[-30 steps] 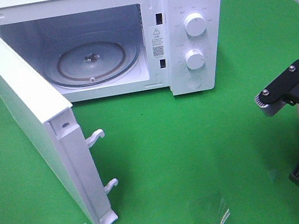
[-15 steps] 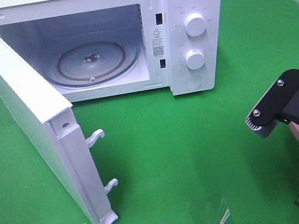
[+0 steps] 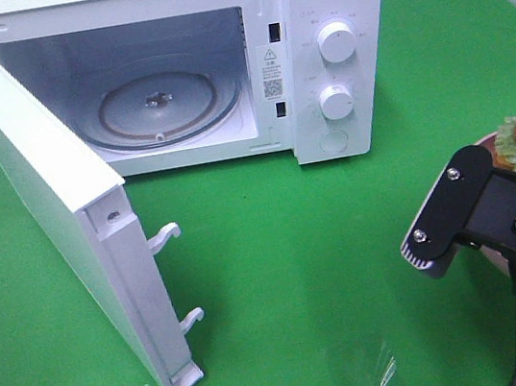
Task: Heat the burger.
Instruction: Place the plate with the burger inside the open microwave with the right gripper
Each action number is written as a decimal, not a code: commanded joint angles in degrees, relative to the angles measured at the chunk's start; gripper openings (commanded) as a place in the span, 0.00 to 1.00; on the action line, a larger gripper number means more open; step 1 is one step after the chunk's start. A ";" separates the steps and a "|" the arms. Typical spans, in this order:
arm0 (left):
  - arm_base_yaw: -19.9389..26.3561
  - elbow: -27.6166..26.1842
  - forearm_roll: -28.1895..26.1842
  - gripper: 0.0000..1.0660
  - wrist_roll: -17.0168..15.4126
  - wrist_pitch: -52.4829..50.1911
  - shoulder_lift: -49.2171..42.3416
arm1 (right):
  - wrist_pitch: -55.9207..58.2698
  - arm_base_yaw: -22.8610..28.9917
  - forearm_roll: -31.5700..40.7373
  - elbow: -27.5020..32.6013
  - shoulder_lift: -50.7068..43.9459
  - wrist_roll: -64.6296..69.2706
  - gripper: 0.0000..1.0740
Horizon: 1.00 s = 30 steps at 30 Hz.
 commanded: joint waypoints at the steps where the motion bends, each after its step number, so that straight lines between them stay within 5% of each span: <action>1: 0.17 0.06 0.23 0.95 0.17 -0.86 -0.06 | 1.38 2.58 -3.44 0.00 -0.63 -0.11 0.00; 30: 0.17 0.06 0.23 0.95 0.17 -0.86 -0.06 | 1.03 11.46 -5.96 0.00 -0.63 -3.78 0.00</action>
